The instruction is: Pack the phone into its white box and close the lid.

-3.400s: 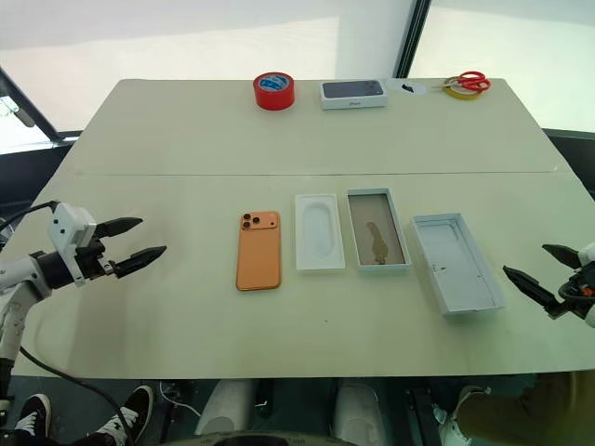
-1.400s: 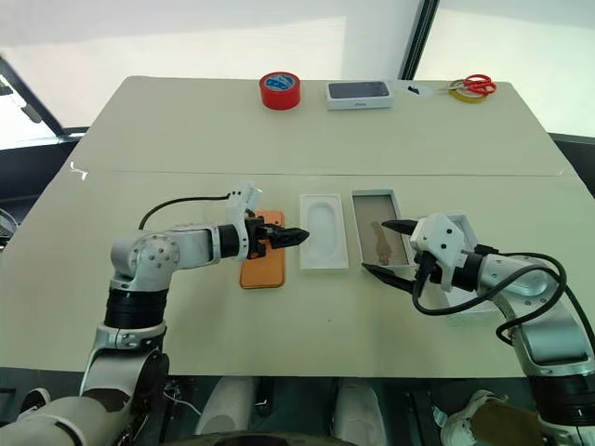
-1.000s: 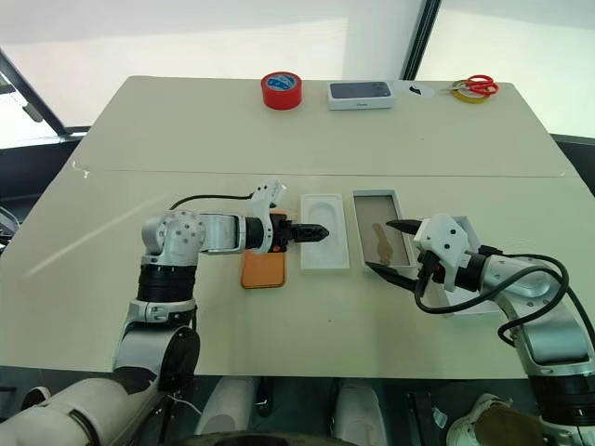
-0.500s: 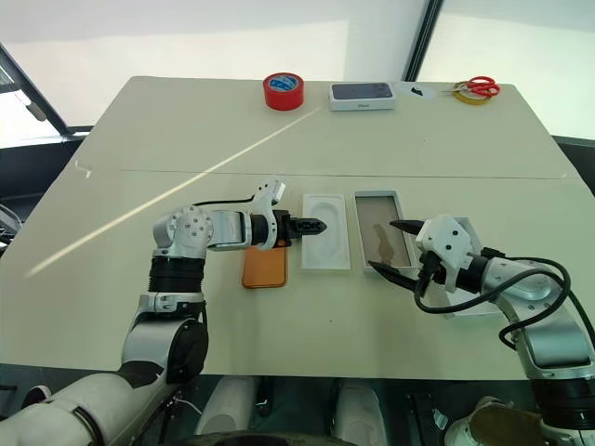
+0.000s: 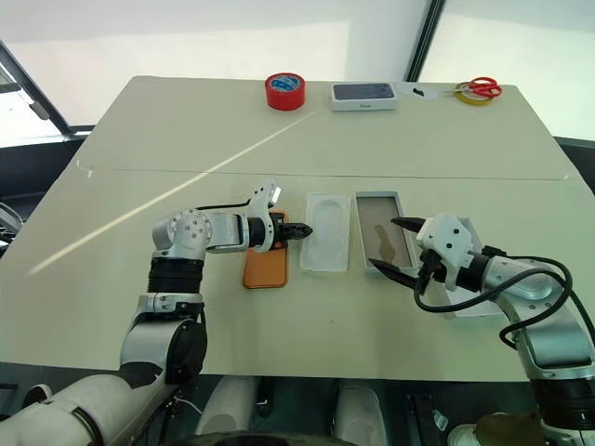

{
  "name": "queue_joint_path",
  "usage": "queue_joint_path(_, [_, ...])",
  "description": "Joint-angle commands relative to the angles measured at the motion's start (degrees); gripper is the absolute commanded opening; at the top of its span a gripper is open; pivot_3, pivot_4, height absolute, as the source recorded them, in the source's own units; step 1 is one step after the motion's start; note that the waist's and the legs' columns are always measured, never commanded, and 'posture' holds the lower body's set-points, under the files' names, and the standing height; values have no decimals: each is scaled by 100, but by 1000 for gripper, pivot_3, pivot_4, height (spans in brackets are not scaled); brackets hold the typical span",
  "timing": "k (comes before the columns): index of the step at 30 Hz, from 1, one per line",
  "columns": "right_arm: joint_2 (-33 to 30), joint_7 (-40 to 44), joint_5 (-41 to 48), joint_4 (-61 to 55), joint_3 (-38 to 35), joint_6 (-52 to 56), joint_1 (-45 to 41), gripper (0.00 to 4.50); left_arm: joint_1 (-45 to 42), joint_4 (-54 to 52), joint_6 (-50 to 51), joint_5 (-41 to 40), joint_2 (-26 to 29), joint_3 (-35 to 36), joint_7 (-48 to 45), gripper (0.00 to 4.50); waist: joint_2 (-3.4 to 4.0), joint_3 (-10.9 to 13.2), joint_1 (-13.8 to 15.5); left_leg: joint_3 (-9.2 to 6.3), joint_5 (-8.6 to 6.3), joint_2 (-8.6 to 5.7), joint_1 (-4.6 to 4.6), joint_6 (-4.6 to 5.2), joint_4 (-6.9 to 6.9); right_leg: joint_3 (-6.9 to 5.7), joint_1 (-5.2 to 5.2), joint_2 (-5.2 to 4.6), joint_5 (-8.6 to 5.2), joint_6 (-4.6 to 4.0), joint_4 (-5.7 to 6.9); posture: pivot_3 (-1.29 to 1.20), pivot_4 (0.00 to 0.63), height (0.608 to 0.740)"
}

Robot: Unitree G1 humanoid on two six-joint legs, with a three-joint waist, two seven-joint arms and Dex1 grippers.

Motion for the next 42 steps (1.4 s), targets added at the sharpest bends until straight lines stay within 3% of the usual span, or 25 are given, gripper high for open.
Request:
queue_joint_path(1, [-60,93,-27,-278,14,-65,74,4500,47,122,245,36,7,261,160,28,0,0,-5,-1,0,0,0,0,0,0,0,0,0,0,0,0,150,740])
queue_joint_path(9, [-414,532,-791,82,589,-601,149,4500,-256,-395,805,-310,-96,1319,408,28,-5,3,-26,2,0,2,-1,0,-5,2,-7,1,1,0,1,0,150,740])
queue_joint_path(17, [-587,1118,-1087,1338,968,-1026,-720,4500,-359,-1206,950,-358,-148,1391,384,28,-22,13,5,1,1,-2,-10,-2,-5,0,-7,0,2,2,-3,0,150,740])
queue_joint_path(20, [-640,1631,-1001,1626,1197,-911,-893,3675,-408,-1146,731,-340,-111,1535,381,0,-24,14,-6,1,1,-2,-9,-2,-6,-1,-6,1,2,3,-2,0,150,740])
queue_joint_path(27, [-332,1686,-1094,1969,1401,-1143,-1259,36,-281,-1348,508,-412,54,1434,306,0,-25,15,-13,2,4,2,-3,-6,-4,-1,-6,3,4,2,1,0,150,740])
queue_joint_path(42, [945,904,-1436,914,2156,-554,-1616,36,-535,-1162,317,-577,-73,1442,281,0,-29,17,-15,1,7,4,-5,-12,-4,0,-11,6,5,2,8,0,150,740])
